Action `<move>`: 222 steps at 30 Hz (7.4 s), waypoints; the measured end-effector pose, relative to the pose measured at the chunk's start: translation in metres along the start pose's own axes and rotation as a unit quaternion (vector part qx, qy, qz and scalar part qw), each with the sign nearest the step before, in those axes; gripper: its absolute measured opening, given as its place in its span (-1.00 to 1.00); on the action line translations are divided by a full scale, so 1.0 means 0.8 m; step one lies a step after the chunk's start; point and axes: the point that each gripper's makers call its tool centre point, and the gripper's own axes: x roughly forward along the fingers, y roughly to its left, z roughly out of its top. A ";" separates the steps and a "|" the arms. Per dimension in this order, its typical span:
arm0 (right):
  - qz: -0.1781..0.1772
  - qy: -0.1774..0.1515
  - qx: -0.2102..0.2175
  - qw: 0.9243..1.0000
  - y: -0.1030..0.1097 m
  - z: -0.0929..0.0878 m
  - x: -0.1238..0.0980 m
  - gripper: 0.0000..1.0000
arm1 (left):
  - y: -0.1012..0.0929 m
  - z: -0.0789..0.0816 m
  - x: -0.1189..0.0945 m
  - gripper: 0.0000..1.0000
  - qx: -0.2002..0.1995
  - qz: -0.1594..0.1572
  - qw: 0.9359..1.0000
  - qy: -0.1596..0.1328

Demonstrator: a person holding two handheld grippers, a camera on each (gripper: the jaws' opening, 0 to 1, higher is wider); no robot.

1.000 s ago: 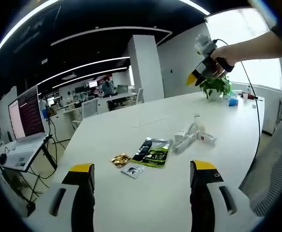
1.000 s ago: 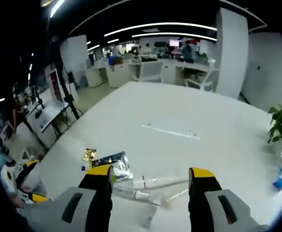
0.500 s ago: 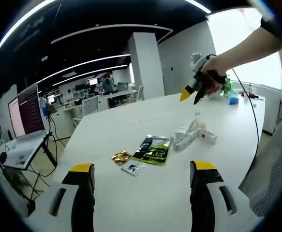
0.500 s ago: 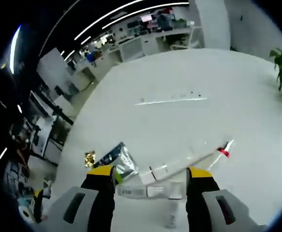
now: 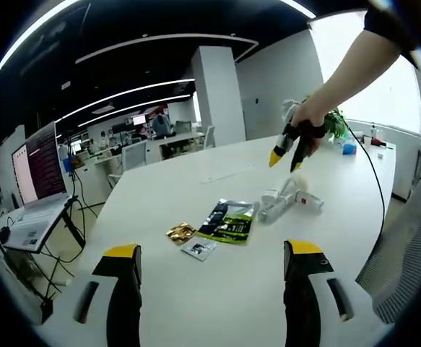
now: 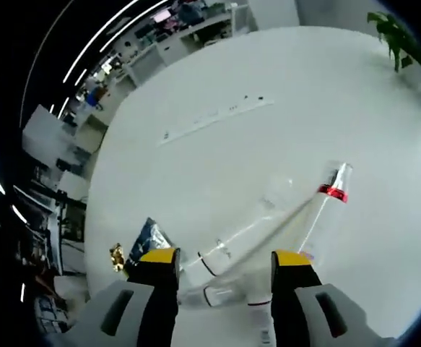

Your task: Arrange the skincare products in the storage area until every visible bottle or jar stands upright without overlapping.

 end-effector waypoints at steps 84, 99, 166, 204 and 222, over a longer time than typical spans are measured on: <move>-0.029 -0.070 -0.367 0.927 0.017 0.083 0.086 -0.56 | 0.019 -0.024 0.004 0.47 -0.021 0.023 0.999 0.039; 0.022 -0.211 -0.394 0.894 0.070 0.090 -0.014 -0.56 | 0.011 -0.017 0.002 0.47 -0.011 0.011 0.999 0.027; 0.157 -0.350 -0.458 0.802 0.137 -0.148 -0.259 -0.54 | -0.119 0.183 -0.011 0.67 -0.051 -0.149 0.981 -0.115; 0.205 -0.352 -0.507 0.759 0.200 -0.193 -0.248 -0.53 | -0.177 0.230 0.016 -0.25 -0.071 -0.203 0.969 -0.120; 0.213 -0.335 -0.508 0.765 0.194 -0.205 -0.237 -0.53 | -0.156 0.201 0.035 -0.85 -0.026 -0.161 0.983 -0.082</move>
